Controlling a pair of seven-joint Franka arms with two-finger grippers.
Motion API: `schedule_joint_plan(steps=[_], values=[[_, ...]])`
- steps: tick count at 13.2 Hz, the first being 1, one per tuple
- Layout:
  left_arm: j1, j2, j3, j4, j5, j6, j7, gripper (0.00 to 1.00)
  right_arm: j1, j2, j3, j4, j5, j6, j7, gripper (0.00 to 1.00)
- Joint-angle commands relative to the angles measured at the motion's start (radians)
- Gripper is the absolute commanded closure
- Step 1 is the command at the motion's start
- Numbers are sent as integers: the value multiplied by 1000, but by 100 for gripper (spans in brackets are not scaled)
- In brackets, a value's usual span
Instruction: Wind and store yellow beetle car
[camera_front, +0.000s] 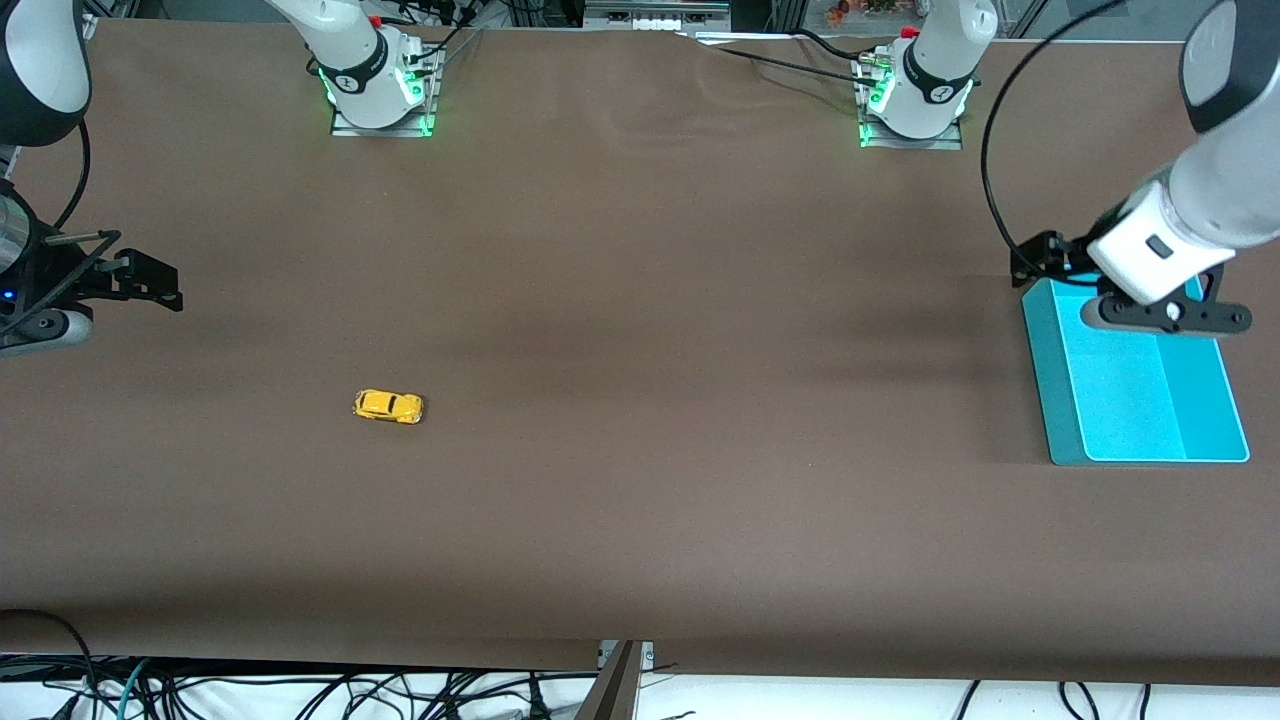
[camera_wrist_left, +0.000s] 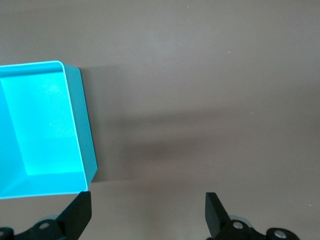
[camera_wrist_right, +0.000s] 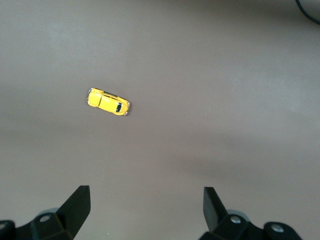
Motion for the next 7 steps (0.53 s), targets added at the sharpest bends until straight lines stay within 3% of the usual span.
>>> schedule_joint_plan(steps=[1, 5, 7], values=[[45, -60, 0, -126, -3, 65, -20, 0, -10, -13, 10, -17, -11, 12, 5, 0], [56, -34, -2, -113, 3, 97, -3, 0, -7, -15, 10, -17, -11, 11, 10, 0], [64, 12, 5, -58, 5, 112, -5, 0, -9, -15, 10, -17, -11, 11, 10, 0]])
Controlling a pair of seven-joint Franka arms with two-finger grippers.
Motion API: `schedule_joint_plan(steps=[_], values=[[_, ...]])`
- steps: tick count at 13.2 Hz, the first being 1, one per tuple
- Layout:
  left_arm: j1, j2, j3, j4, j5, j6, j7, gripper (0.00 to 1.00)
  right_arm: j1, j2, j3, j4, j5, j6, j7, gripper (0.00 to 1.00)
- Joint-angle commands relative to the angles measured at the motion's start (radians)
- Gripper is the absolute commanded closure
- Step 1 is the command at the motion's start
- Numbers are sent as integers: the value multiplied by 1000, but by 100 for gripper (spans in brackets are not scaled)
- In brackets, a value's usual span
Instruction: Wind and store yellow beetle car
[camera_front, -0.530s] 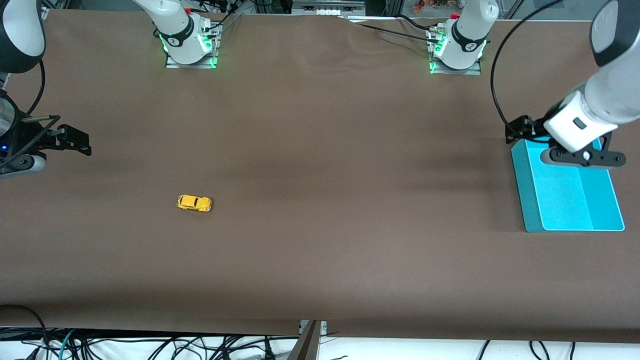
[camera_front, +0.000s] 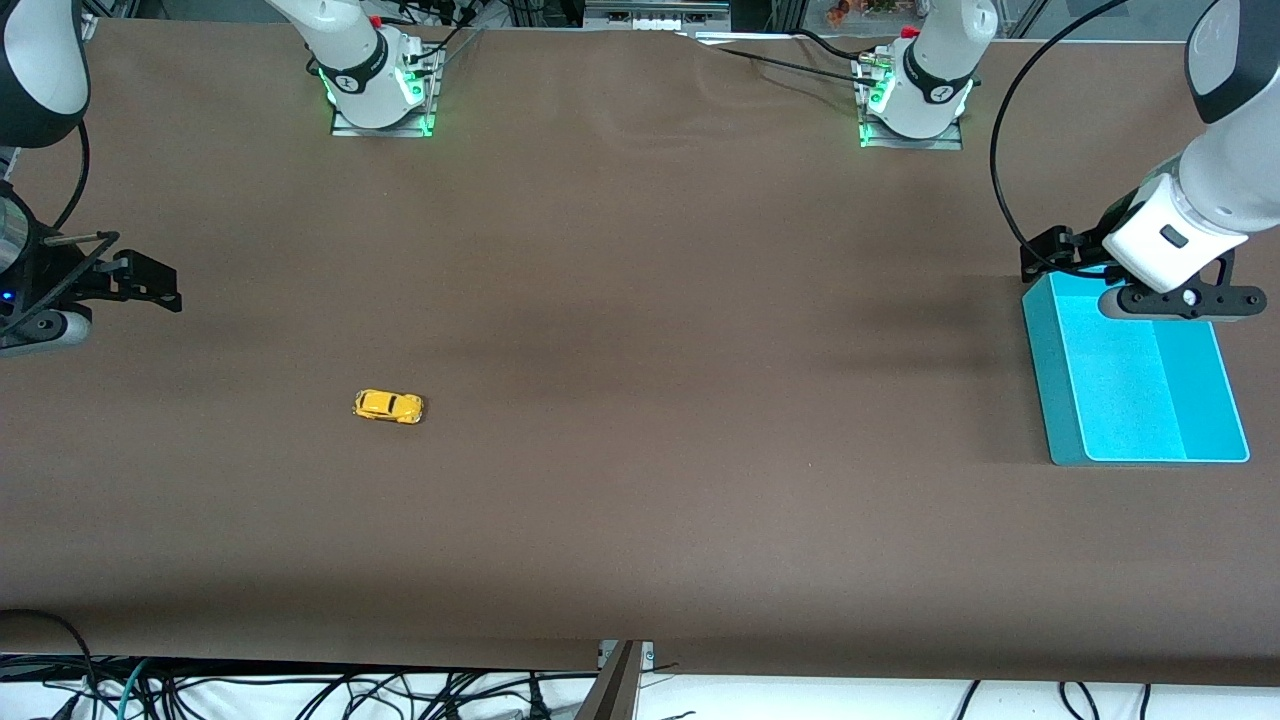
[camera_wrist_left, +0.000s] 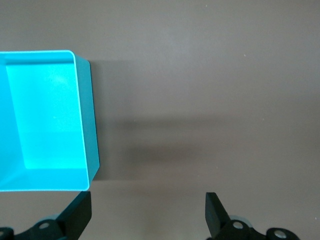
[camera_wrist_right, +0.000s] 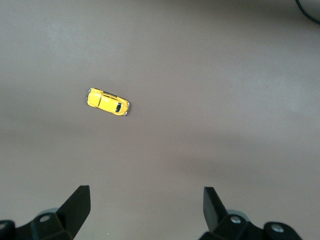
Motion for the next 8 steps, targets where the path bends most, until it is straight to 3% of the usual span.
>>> schedule_joint_plan(steps=[1, 8], values=[[11, 20, -1, 46, 3, 15, 2, 0, -7, -13, 10, -17, -11, 10, 11, 0], [20, -51, -4, 3, -6, 39, 2, 0, -9, -15, 10, -17, -11, 12, 7, 0]])
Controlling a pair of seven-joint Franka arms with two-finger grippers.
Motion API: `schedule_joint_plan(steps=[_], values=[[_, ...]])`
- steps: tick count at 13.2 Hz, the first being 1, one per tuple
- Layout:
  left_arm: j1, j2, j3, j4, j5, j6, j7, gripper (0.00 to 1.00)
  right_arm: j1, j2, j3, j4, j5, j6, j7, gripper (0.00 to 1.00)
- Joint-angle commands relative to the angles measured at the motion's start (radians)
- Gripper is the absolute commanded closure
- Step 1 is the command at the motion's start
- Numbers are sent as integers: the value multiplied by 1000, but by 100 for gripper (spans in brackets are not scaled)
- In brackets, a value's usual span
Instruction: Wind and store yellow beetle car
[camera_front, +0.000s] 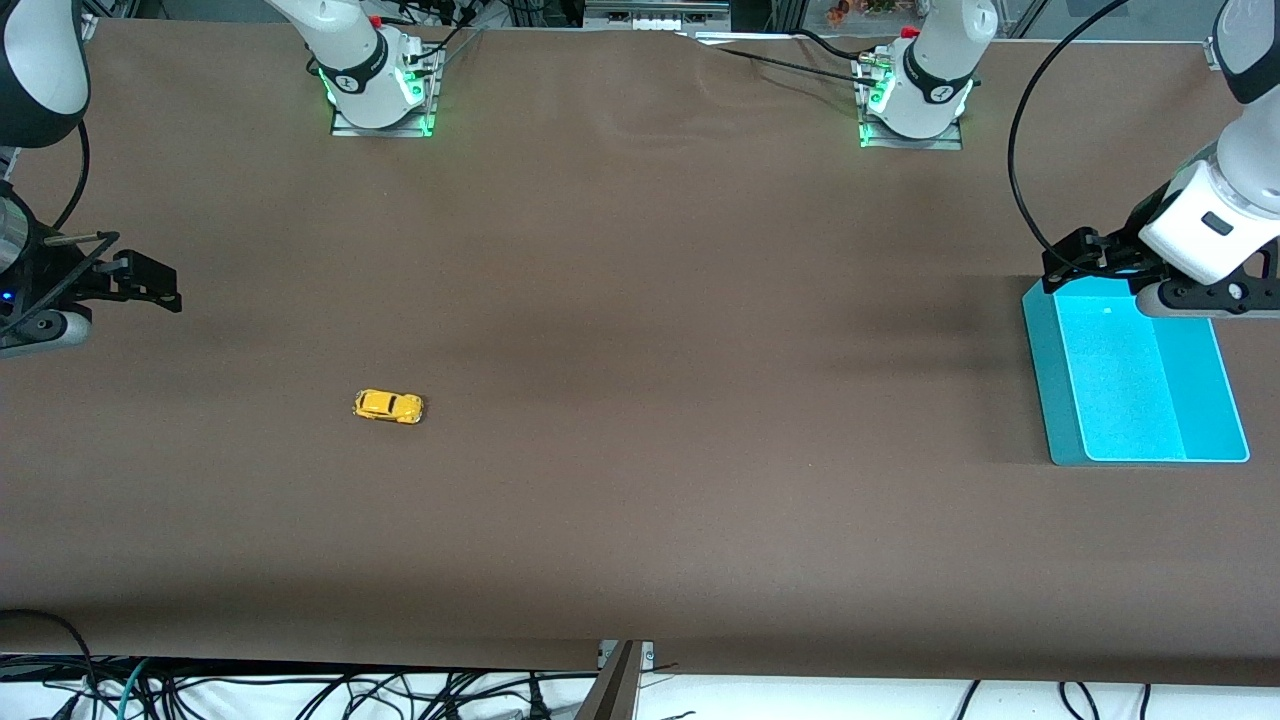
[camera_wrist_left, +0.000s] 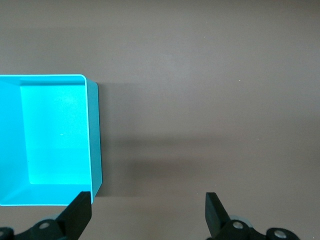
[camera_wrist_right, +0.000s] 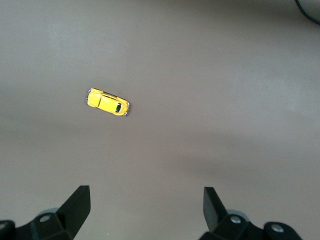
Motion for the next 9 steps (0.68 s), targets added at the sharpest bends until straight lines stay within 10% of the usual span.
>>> schedule_joint_plan(steps=[1, 9], values=[[11, -22, -5, -23, -2, 8, 0, 0, -9, -15, 10, -17, -11, 10, 5, 0], [6, -25, -29, -14, -1, -66, -77, 0, -9, -13, 10, -15, -11, 10, 4, 0]])
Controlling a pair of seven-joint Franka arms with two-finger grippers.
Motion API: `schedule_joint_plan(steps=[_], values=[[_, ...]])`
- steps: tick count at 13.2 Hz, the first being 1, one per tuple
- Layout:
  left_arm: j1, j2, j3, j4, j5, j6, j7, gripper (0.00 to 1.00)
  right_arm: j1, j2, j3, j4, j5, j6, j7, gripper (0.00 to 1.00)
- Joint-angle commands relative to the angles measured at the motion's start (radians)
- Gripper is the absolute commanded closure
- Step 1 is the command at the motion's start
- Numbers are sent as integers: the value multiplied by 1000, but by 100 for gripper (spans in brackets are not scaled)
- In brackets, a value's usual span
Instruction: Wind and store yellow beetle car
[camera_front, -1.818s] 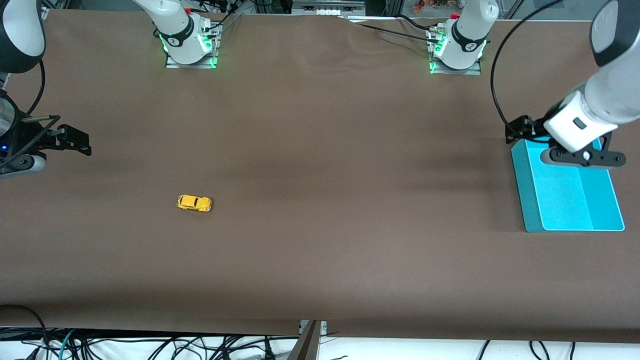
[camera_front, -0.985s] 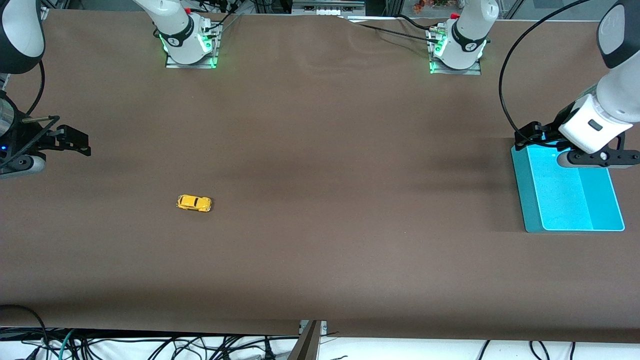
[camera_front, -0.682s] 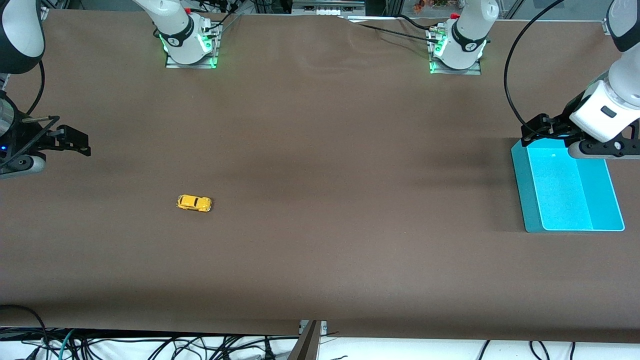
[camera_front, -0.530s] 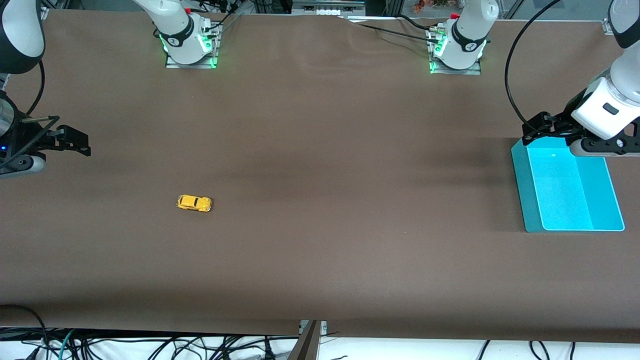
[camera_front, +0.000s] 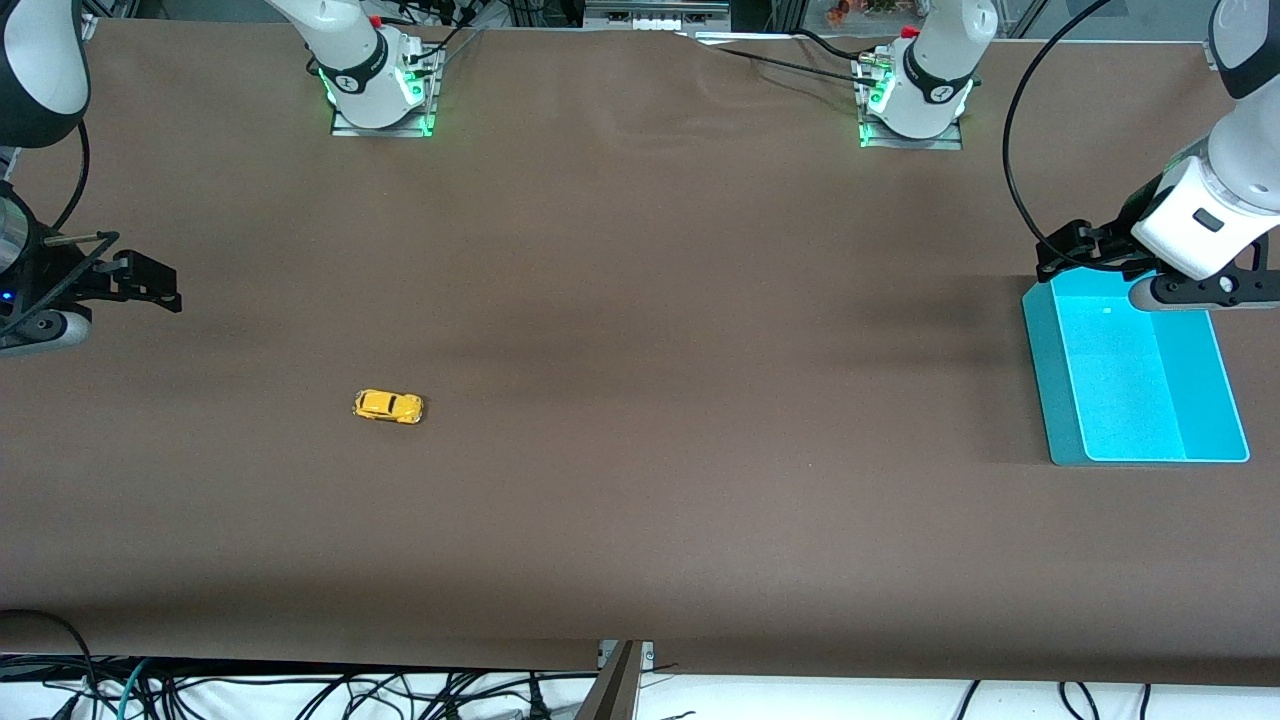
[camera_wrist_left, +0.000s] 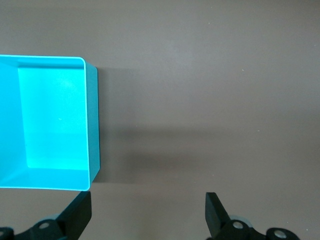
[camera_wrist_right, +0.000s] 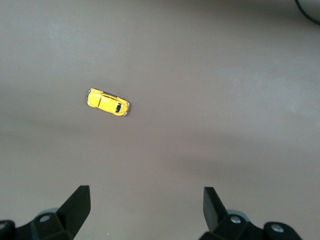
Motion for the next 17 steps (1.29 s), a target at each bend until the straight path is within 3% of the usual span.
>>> schedule_joint_plan(steps=[1, 11, 17], values=[[3, -21, -15, -7, -1, -15, -27, 0, -10, -15, 10, -17, -11, 10, 4, 0], [3, -21, -15, -7, -1, -24, -27, 0, 0, -13, 12, -17, -8, 10, 5, 0], [3, -21, -15, -7, -1, -40, -46, 0, 72, 74, 24, -43, -5, 1, 2, 0]])
